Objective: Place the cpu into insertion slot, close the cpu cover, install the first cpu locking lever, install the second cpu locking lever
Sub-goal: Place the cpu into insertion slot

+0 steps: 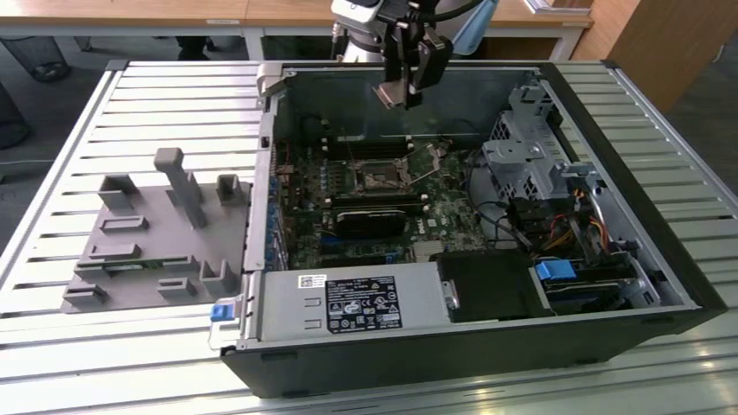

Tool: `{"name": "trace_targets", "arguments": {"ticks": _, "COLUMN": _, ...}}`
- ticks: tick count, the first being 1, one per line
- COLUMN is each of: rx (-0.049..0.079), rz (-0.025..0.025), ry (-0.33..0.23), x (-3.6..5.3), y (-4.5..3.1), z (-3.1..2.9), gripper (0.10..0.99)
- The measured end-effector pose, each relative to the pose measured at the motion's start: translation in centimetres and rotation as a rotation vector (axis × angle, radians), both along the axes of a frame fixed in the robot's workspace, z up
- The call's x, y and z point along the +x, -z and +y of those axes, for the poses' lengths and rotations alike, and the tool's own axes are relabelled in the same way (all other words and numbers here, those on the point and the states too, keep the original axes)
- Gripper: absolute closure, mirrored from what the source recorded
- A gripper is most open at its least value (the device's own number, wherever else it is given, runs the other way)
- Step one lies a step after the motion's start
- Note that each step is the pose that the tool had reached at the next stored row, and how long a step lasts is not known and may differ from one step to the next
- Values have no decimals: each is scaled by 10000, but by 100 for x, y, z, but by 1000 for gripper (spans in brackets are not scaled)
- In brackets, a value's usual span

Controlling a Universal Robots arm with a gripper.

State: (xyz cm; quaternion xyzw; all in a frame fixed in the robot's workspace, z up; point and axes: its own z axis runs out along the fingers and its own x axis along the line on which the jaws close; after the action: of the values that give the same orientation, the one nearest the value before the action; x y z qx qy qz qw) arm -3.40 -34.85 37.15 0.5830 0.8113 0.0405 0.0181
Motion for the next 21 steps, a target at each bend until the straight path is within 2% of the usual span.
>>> {"name": "trace_targets", "arguments": {"ticks": 21, "rx": -9, "rz": 0, "ry": 159, "x": 0, "y": 30, "z": 0, "gripper": 545}}
